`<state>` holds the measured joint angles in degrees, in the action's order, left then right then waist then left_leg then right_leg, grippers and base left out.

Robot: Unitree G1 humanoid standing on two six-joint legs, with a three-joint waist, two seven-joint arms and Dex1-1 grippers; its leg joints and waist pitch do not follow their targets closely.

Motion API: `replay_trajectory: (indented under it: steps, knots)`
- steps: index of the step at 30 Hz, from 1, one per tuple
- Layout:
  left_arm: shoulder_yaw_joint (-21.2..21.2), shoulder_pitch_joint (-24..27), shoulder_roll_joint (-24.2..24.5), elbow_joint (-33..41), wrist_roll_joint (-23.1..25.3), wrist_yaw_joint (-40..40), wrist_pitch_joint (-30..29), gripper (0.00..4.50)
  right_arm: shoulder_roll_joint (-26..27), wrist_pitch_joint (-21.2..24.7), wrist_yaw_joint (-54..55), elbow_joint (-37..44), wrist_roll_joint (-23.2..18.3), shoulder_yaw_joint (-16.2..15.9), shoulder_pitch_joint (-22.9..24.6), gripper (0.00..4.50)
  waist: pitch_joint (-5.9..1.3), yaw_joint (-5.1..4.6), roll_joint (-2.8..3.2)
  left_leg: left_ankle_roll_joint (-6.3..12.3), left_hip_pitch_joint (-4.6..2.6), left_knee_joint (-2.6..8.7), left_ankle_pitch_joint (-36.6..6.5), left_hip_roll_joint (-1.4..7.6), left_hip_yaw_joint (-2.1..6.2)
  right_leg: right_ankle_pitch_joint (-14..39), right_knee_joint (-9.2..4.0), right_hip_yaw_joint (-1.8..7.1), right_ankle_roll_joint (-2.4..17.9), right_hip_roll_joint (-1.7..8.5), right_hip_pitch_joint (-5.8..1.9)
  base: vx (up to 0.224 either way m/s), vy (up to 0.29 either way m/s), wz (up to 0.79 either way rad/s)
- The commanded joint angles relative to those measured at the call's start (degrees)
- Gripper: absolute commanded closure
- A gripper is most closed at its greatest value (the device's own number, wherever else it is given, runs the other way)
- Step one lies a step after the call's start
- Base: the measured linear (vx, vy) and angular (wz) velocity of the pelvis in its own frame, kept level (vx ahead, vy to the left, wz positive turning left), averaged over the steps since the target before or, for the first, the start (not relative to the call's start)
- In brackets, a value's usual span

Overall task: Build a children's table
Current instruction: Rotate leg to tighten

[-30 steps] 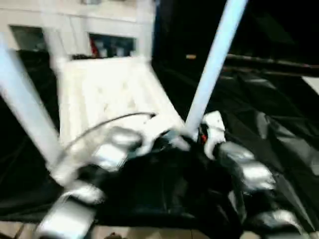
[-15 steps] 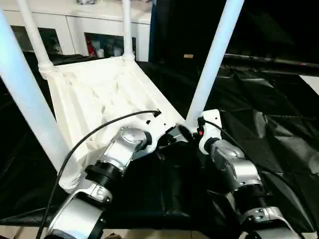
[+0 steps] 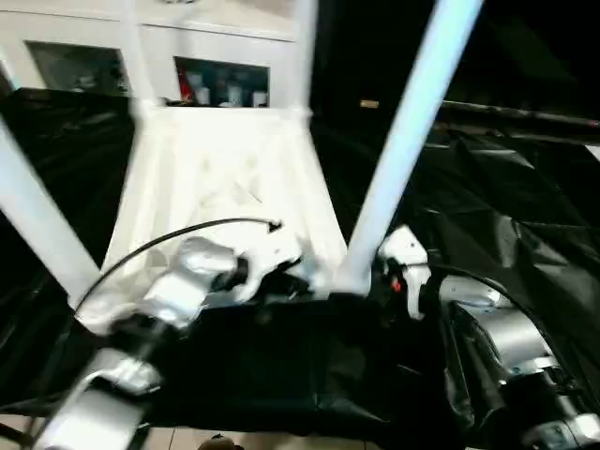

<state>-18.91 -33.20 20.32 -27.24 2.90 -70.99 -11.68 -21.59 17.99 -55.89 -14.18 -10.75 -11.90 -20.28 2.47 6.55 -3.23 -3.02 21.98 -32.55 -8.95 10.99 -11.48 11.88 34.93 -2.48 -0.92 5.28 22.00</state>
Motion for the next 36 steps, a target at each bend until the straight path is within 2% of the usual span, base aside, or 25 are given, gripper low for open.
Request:
replay_trajectory:
  steps: [1,6,8,17,19,21,23,28,30,31,32,33,34,36]
  knots:
    - [-1.76,1.00,-0.96,2.22,-2.64,-2.89,0.49,4.50,-0.80,0.20,-1.22,1.18,-0.33,-1.00,-0.47,0.12,-3.00,-0.16,0.20,0.06,-1.65,4.07,-15.73,2.74,1.19,8.40,-4.03,2.02,12.00,3.19,-1.31,0.000,0.000,0.00]
    - [-1.41,1.37,-0.35,2.81,-2.91,-4.23,0.91,4.50,-1.49,0.49,-2.65,1.61,-0.26,-1.75,-0.27,0.12,-3.03,-0.05,0.08,0.34,-1.58,3.91,-14.04,2.66,1.13,7.47,-3.89,2.02,11.93,3.21,-1.45,0.000,0.000,0.00]
    - [-1.46,1.57,-0.22,3.12,-3.08,-4.44,0.93,4.50,-1.39,0.73,-2.94,1.64,0.05,-2.11,-0.21,0.41,-3.04,-0.08,0.09,0.26,-1.62,3.90,-14.04,2.66,1.12,7.38,-3.87,2.00,12.02,3.22,-1.43,0.000,0.000,0.00]
    - [-1.55,1.54,-0.77,2.76,-2.99,-3.66,1.21,4.50,-0.51,0.52,-2.46,1.12,-0.11,-2.16,-0.10,1.03,-3.11,-0.04,-0.02,0.40,-1.67,3.75,-13.30,2.61,1.06,6.96,-3.77,2.01,12.06,3.19,-1.46,0.000,0.000,0.00]
    - [-1.58,1.67,-0.72,2.86,-2.96,-3.75,1.18,4.50,-0.43,0.66,-2.45,1.18,-0.33,-2.06,0.06,1.32,-3.15,-0.04,0.00,0.47,-1.63,3.70,-13.02,2.59,1.06,6.68,-3.70,2.01,12.11,3.19,-1.54,0.000,0.000,0.00]
    - [-1.60,1.80,-0.65,2.93,-2.93,-3.83,1.21,4.50,-0.37,0.83,-2.45,1.26,-0.51,-2.02,0.17,1.32,-3.15,-0.05,-0.04,0.57,-1.67,3.67,-12.91,2.58,1.03,6.40,-3.69,2.00,12.20,3.15,-1.51,0.000,0.000,0.00]
    - [-1.65,1.85,-0.62,2.92,-2.93,-3.83,1.22,4.50,-0.36,0.86,-2.44,1.34,-0.54,-2.03,0.34,1.60,-3.14,-0.01,-0.07,0.66,-1.65,3.65,-12.89,2.57,1.02,6.66,-3.71,2.00,12.22,3.18,-1.53,0.000,0.000,0.00]
    - [-1.51,1.87,-1.02,2.46,-2.71,-2.89,1.40,4.50,0.22,0.76,-1.53,1.26,-0.61,-1.86,1.08,1.77,-3.16,-0.02,-0.16,0.67,-1.66,3.63,-12.85,2.59,1.03,6.99,-3.71,1.99,12.10,3.18,-1.52,0.000,0.000,0.00]
    - [-1.10,1.29,-2.20,0.68,-1.47,0.49,1.54,4.50,2.08,-0.73,3.21,-1.29,1.16,-1.06,0.71,1.78,-3.14,-0.07,-0.12,0.47,-1.65,3.68,-12.86,2.63,1.05,7.03,-3.67,1.98,12.04,3.19,-1.41,0.000,0.000,0.00]
    - [-1.10,1.29,-2.20,0.68,-1.47,0.49,1.54,4.50,2.08,-0.73,3.21,-1.29,1.16,-1.06,0.71,1.78,-3.07,-0.16,-0.11,0.27,-1.66,3.73,-13.32,2.59,1.05,7.69,-3.78,1.97,12.03,3.20,-1.34,0.000,0.000,0.00]
    - [-0.88,0.49,-3.72,-1.39,-0.02,4.32,1.71,4.50,4.37,-1.53,8.77,-4.65,2.51,0.35,-0.16,1.78,-3.03,-0.19,-0.19,-0.27,-1.64,3.84,-14.32,2.57,1.13,9.52,-3.96,1.95,11.67,3.26,-1.44,0.000,0.000,0.00]
    - [-0.88,0.49,-3.72,-1.39,-0.02,4.32,1.71,4.50,4.37,-1.53,8.77,-4.65,2.51,0.35,-0.16,1.78,-2.93,-0.37,-0.16,-0.52,-1.75,3.85,-15.06,2.57,1.00,10.72,-4.15,2.03,11.57,3.29,-1.13,0.000,0.000,0.00]
    - [-0.75,-0.60,-5.77,-3.71,1.59,9.15,0.83,4.50,6.88,-1.69,14.41,-7.93,3.27,1.88,-1.26,1.79,-2.73,-0.57,-0.33,-1.90,-1.76,4.05,-18.52,2.40,1.27,17.61,-4.76,2.01,10.01,3.53,-1.06,0.000,0.000,0.00]
    - [-0.70,-2.05,-8.60,-6.52,3.32,14.98,-0.32,4.50,10.33,-1.04,21.70,-11.80,3.54,4.19,-2.87,1.79,-2.56,-1.10,-0.32,-3.34,-2.00,4.14,-21.31,2.38,1.65,23.64,-5.35,1.96,8.64,3.79,-0.75,0.000,0.000,0.00]
